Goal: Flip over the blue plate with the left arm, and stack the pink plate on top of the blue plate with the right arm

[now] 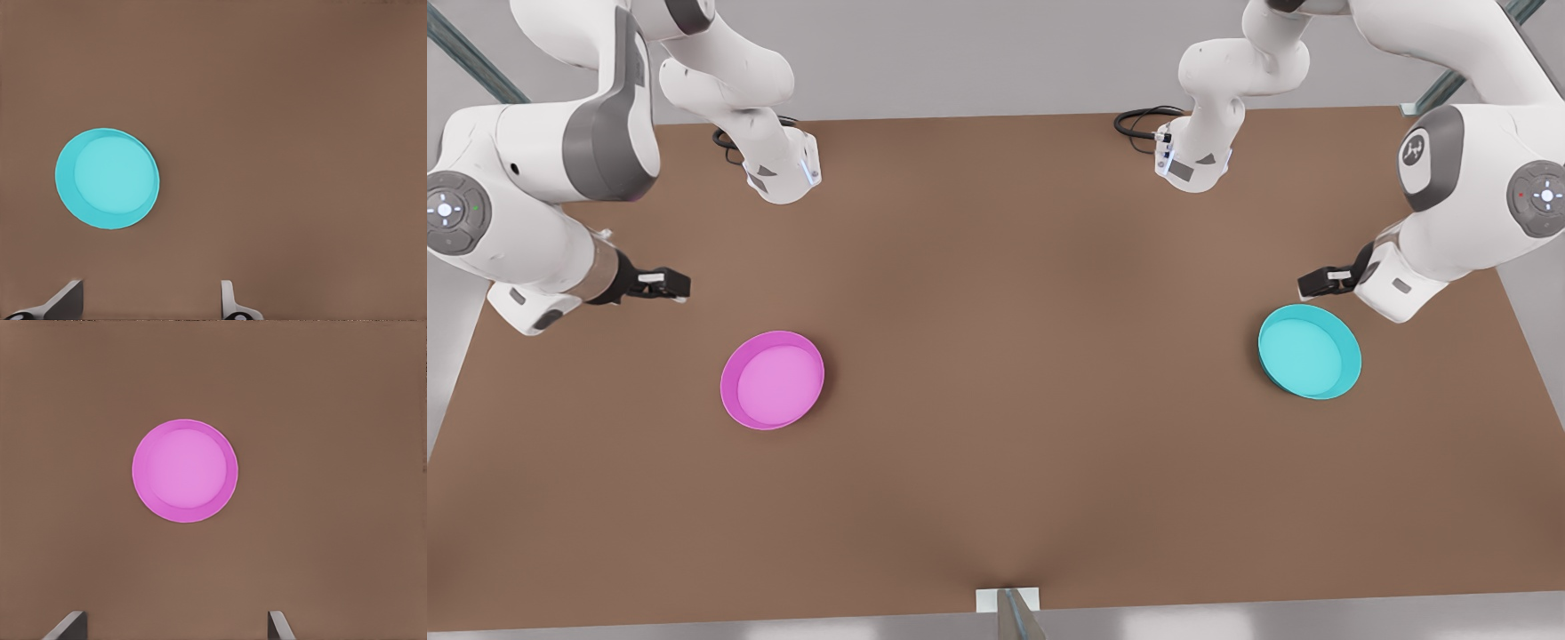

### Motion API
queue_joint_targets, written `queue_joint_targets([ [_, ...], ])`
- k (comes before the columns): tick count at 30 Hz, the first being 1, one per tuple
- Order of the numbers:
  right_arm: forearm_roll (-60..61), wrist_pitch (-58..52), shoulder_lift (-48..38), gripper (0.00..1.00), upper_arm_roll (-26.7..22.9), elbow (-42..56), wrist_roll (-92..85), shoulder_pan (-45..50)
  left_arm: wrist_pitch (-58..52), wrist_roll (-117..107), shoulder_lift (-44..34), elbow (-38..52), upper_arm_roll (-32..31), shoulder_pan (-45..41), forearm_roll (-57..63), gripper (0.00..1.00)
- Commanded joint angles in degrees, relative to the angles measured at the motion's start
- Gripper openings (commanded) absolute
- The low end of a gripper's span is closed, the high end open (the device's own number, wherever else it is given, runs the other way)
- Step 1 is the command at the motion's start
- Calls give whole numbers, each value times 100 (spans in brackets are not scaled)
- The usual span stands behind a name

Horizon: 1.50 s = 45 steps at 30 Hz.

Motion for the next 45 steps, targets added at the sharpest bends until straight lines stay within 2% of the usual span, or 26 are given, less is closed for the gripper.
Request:
queue_joint_targets([
  [1, -2, 162, -4, 100, 0, 1, 146, 0, -32, -421, -11, 4, 62, 15, -5, 100],
  [2, -2, 162, -4, 100, 0, 1, 146, 0, 3, -518, -2, -13, 62, 15, -5, 100],
  [3, -2, 154, -4, 100, 0, 1, 155, 0, 11, -525, 16, -575, 273, 50, -49, 100],
  [4, -2, 154, -4, 100, 0, 1, 155, 0, 214, -430, 217, -646, 500, 103, -84, 100],
  [5, -2, 145, 13, 100, 0, 1, 164, 0, 354, 569, 586, -673, 1054, 182, -435, 100],
  [6, -2, 136, 13, 100, 0, 1, 173, -9, 1345, 1669, 727, -1164, 1626, 209, -839, 100],
  [7, -2, 127, 22, 100, 0, 1, 199, -9, 2024, 2513, 956, -1429, 1873, 261, -981, 100],
  [10, -2, 119, 31, 100, 0, 10, 208, -9, 2603, 4596, 1633, -1858, 1934, 1000, -2255, 100],
  [13, -2, 101, 31, 100, 0, 10, 217, -9, 3281, 6162, 2037, -1938, 2049, 1228, -2633, 100],
  [19, 16, -57, 259, 100, 0, 62, 261, -62, 3264, 6495, 2345, -1956, 2180, 1281, -2220, 100],
  [34, -2, -75, 374, 100, 0, 203, 155, -35, 3264, 6646, 2907, -1991, 2286, 1413, -2264, 100],
  [35, -2, -75, 374, 100, 0, 203, 138, -44, 3255, 6417, 2898, -1991, 2277, 1404, -2273, 69],
  [36, 7, -75, 374, 100, 0, 203, 138, -44, 3159, 6181, 2855, -1982, 2277, 1404, -2282, 66],
  [40, 25, -75, 418, 100, 0, 177, 129, -53, 3167, 5837, 2819, -1974, 2216, 1404, -2308, 66],
  [41, 7, -75, 418, 100, 0, 177, 94, -53, 3202, 5828, 2828, -1974, 2207, 1404, -2308, 59],
  [45, -2, -66, 426, 100, 0, 177, 85, -53, 3228, 5828, 2863, -1947, 2207, 1413, -2317, 59],
])
